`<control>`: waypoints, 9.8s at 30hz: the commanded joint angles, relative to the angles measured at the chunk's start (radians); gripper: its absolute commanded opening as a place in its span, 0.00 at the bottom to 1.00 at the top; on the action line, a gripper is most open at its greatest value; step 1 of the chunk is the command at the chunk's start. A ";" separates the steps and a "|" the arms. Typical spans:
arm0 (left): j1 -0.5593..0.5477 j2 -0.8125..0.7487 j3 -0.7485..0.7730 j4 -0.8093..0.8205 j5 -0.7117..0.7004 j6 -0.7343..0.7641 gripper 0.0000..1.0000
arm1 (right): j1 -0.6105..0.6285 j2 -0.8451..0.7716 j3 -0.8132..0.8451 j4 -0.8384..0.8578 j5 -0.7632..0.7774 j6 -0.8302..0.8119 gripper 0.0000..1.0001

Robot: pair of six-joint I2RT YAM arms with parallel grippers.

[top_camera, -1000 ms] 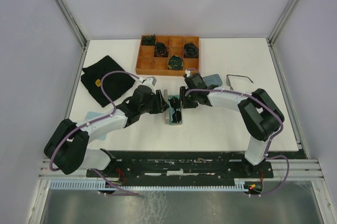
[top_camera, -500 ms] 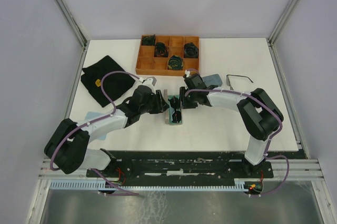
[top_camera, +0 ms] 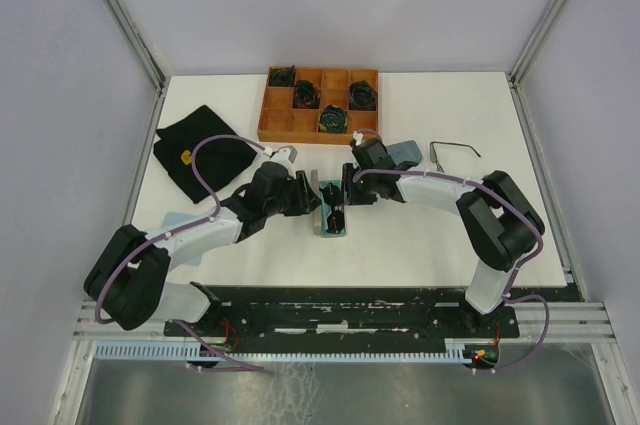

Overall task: Organize the sunglasses
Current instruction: Adjust the sunglasses in the sunglasses case, then close the sunglasses case at the center of the board, then move the sunglasses case at the center of the board.

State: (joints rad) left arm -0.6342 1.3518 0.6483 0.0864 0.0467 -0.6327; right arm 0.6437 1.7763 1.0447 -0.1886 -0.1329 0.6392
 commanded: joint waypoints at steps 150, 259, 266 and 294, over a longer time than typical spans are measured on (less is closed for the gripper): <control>0.006 -0.040 0.035 -0.034 -0.010 0.036 0.50 | -0.022 0.063 -0.077 0.161 -0.045 0.094 0.15; 0.054 0.462 0.387 -0.065 -0.197 0.129 0.44 | -0.022 -0.469 -0.207 -0.211 0.215 -0.099 0.54; 0.101 0.502 0.530 -0.107 -0.228 0.183 0.48 | -0.021 -0.478 -0.164 -0.267 0.247 -0.122 0.57; -0.111 -0.523 0.144 -0.541 -0.496 0.086 0.72 | 0.137 -0.157 0.146 -0.204 0.507 0.200 0.88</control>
State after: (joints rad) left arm -0.7475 0.9272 0.6975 -0.3256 -0.3325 -0.5758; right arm 0.7258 1.5211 1.0645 -0.4576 0.2794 0.6968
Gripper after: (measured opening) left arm 0.713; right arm 0.870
